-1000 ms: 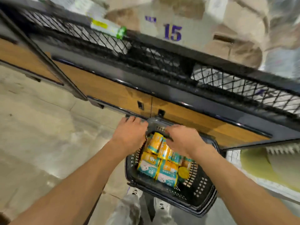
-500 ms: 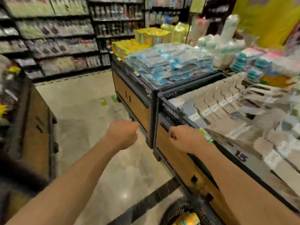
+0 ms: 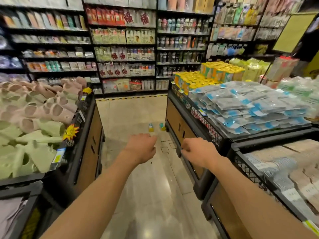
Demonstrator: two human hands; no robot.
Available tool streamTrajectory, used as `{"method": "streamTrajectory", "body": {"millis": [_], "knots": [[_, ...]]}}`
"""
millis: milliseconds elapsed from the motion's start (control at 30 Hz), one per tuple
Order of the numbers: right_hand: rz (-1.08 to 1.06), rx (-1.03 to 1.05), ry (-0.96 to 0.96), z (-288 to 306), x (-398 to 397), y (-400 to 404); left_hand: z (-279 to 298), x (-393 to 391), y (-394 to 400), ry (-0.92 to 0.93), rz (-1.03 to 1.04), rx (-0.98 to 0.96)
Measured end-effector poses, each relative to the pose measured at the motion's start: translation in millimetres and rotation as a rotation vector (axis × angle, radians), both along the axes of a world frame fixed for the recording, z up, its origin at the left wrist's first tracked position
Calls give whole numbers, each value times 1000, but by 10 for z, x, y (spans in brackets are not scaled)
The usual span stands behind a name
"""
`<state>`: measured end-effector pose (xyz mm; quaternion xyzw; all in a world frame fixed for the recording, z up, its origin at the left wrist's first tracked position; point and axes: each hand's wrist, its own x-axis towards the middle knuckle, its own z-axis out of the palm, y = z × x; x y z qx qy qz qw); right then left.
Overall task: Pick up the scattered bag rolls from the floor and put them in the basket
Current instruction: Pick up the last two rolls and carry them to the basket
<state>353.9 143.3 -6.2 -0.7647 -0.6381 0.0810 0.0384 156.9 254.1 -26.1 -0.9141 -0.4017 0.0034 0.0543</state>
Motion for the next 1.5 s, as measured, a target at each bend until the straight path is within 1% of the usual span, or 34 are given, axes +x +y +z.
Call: {"method": "streamTrajectory", "body": {"millis": [67, 233, 367, 467, 667, 867, 1000, 1200, 1333, 1500], "knots": [[9, -8, -17, -7, 4, 307, -50, 14, 187, 40, -14, 19], [71, -32, -104, -137, 205, 1212, -287, 87, 931, 51, 39, 5], [110, -22, -81, -297, 470, 2080, -425, 329, 1708, 62, 76, 3], [142, -21, -67, -337, 703, 2742, -403, 609, 2335, 38, 84, -18], [154, 12, -47, -334, 1250, 3955, -256, 1170, 3492, -25, 91, 13], [142, 11, -29, -527, 1627, 5053, -308, 1423, 4576, -22, 117, -10], [142, -23, 16, -677, 1743, 5804, -448, 1523, 5376, -67, 117, -17], [43, -21, 71, -670, 1949, 7029, -568, 1755, 6653, -102, 88, -41], [-51, -20, 201, -633, 2154, 7742, -612, 2000, 7425, -108, 78, -65], [-132, -36, 208, -774, 2524, 8447, -822, 2332, 8239, -77, 85, -128]]}}
